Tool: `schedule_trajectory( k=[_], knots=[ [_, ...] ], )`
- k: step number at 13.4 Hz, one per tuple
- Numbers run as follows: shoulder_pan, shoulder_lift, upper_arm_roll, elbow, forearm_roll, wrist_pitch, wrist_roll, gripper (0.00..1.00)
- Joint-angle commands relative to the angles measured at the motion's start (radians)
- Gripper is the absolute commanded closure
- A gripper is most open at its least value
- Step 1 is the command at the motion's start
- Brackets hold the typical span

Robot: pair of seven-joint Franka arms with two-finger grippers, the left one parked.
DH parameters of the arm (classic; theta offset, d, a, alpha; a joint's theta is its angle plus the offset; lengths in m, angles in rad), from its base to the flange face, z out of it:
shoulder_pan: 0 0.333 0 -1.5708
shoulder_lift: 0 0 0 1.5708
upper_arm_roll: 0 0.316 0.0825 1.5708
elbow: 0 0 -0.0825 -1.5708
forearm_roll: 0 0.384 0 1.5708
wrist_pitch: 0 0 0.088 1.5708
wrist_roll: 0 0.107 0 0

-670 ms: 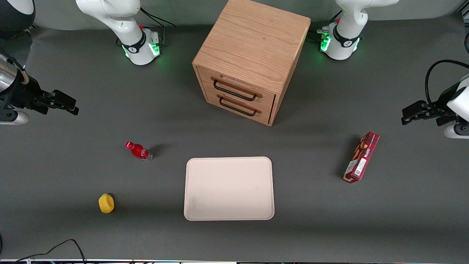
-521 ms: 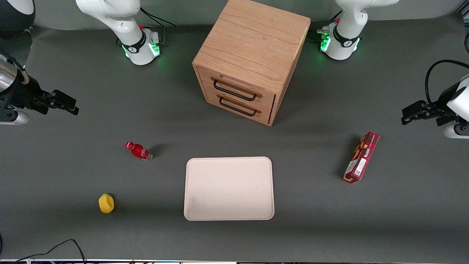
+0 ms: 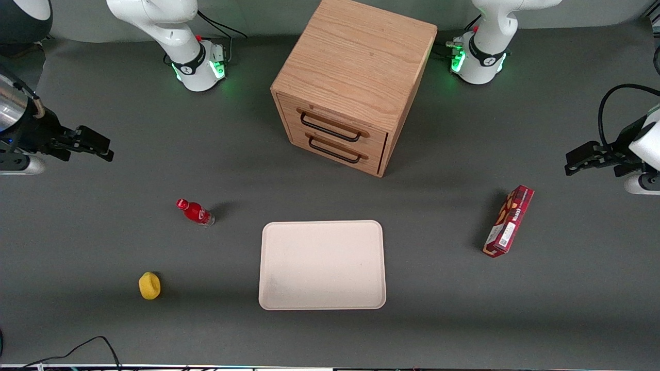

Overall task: Open upper drawer
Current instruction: 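Move the right gripper toward the upper drawer's black handle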

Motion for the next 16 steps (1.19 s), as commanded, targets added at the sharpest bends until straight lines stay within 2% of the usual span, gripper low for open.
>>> schedule_trajectory(
  k=[1, 4, 7, 9, 10, 12, 13, 15, 16],
  knots=[
    [0.079, 0.033, 0.018, 0.029, 0.068, 0.002, -0.036, 0.00],
    [0.158, 0.075, 0.046, 0.035, 0.200, 0.058, -0.044, 0.00],
    [0.165, 0.131, 0.210, 0.035, 0.208, 0.162, -0.099, 0.00],
    [0.166, 0.198, 0.321, 0.034, 0.203, 0.235, -0.131, 0.00],
    [0.166, 0.232, 0.376, 0.034, 0.199, 0.268, -0.204, 0.00],
    [0.171, 0.295, 0.445, 0.023, 0.191, 0.346, -0.295, 0.00],
    [0.191, 0.325, 0.455, 0.023, 0.173, 0.369, -0.329, 0.00],
    [0.234, 0.368, 0.455, 0.024, 0.078, 0.384, -0.385, 0.00],
    [0.243, 0.391, 0.456, 0.024, 0.056, 0.386, -0.388, 0.00]
  ],
)
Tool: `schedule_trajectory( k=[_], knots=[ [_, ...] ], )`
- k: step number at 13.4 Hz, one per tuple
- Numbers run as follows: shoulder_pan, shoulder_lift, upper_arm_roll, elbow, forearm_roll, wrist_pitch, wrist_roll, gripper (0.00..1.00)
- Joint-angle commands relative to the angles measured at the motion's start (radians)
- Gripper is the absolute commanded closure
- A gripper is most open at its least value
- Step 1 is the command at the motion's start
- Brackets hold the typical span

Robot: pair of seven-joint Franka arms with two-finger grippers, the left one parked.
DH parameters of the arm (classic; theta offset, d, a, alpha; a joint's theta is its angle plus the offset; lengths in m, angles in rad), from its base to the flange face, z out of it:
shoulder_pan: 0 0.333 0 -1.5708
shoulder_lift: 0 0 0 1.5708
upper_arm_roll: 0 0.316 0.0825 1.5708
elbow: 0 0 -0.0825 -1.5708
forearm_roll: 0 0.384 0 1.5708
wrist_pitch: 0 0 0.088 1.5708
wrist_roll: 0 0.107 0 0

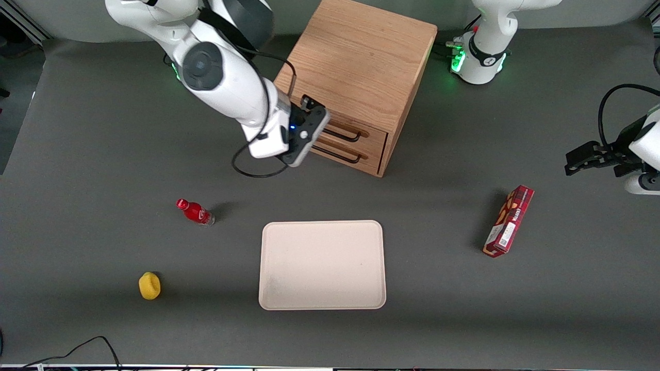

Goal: Open upper drawer

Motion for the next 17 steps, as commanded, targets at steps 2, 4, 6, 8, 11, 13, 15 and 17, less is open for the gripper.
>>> schedule_trajectory(
  k=[2, 4, 6, 8, 11, 13, 15, 17],
  knots=[
    [0.056, 0.080, 0.003, 0.027, -0.061, 0.015, -0.070, 0.00],
    [0.063, 0.104, 0.003, 0.019, -0.063, 0.017, -0.100, 0.00],
    [0.063, 0.106, 0.003, 0.007, -0.064, 0.015, -0.103, 0.00],
    [0.074, 0.106, 0.003, -0.004, -0.084, 0.015, -0.105, 0.00],
    [0.074, 0.114, 0.003, -0.013, -0.101, 0.017, -0.129, 0.00],
    [0.073, 0.118, 0.003, -0.018, -0.112, 0.017, -0.146, 0.00],
    [0.073, 0.118, 0.003, -0.018, -0.116, 0.017, -0.148, 0.00],
    [0.071, 0.121, 0.003, -0.016, -0.147, 0.018, -0.149, 0.00]
  ],
)
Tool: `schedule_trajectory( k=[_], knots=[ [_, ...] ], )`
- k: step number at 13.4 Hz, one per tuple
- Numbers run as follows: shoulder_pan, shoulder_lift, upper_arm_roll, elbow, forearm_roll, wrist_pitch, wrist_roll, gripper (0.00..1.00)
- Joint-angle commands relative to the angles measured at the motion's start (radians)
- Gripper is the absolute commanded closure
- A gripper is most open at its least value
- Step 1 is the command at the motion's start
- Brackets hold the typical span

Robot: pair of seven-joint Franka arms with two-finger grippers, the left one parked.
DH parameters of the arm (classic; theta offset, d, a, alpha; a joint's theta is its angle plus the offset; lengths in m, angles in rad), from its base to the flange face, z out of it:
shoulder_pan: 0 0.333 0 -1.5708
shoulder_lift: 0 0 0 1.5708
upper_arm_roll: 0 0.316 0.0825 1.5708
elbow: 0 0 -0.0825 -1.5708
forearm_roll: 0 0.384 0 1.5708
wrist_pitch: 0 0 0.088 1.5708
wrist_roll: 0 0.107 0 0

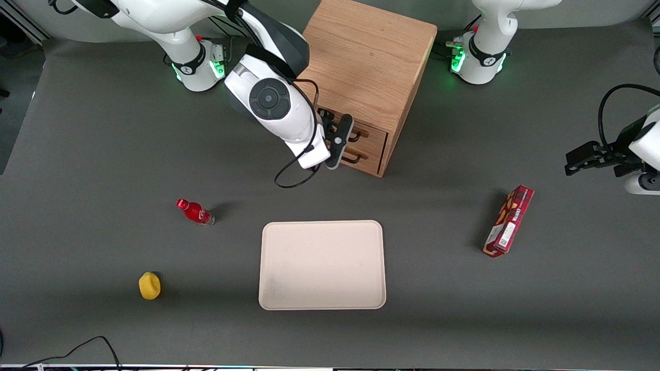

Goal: Open upper drawer

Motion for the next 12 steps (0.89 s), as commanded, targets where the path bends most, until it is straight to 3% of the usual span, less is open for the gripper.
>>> schedule_trajectory(
  k=[1, 12],
  knots=[
    [-0.004, 0.012, 0.000, 0.009, -0.067, 0.015, -0.026, 0.00],
    [-0.035, 0.015, -0.064, 0.034, -0.103, 0.049, -0.070, 0.00]
  ],
)
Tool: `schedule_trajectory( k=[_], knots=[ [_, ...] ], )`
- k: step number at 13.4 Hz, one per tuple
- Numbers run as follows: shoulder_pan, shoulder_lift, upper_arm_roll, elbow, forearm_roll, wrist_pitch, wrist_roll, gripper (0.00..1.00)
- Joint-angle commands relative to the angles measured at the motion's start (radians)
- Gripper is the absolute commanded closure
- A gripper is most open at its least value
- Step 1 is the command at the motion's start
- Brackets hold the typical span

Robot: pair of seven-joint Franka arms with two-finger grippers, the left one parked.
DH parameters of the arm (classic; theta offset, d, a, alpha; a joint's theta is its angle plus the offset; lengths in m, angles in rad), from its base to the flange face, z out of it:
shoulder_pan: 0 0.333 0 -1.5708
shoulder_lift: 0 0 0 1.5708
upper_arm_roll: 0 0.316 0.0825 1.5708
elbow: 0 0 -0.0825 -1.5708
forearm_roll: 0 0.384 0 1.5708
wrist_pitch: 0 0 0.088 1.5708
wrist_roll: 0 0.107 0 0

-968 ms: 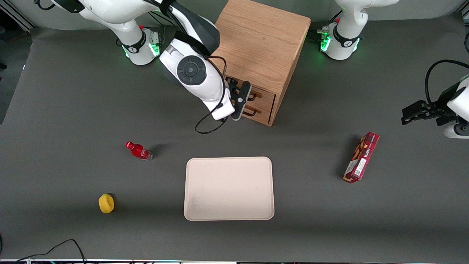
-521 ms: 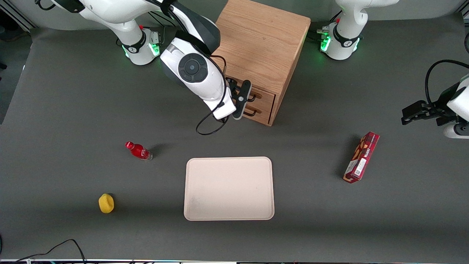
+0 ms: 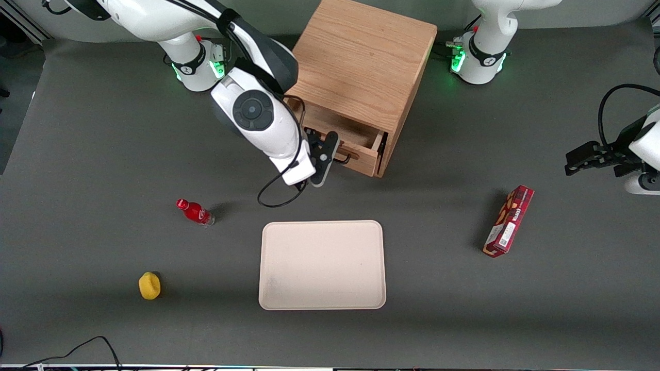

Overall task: Open upper drawer
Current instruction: 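Pull the handle outward with the right gripper, sliding the drawer open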

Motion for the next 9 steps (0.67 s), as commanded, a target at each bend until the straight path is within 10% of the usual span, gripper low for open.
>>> schedule_trajectory(
  k=[1, 9],
  knots=[
    [-0.001, 0.009, -0.037, 0.034, -0.017, 0.006, -0.019, 0.00],
    [-0.001, 0.027, -0.141, 0.045, -0.007, 0.187, -0.008, 0.00]
  ],
)
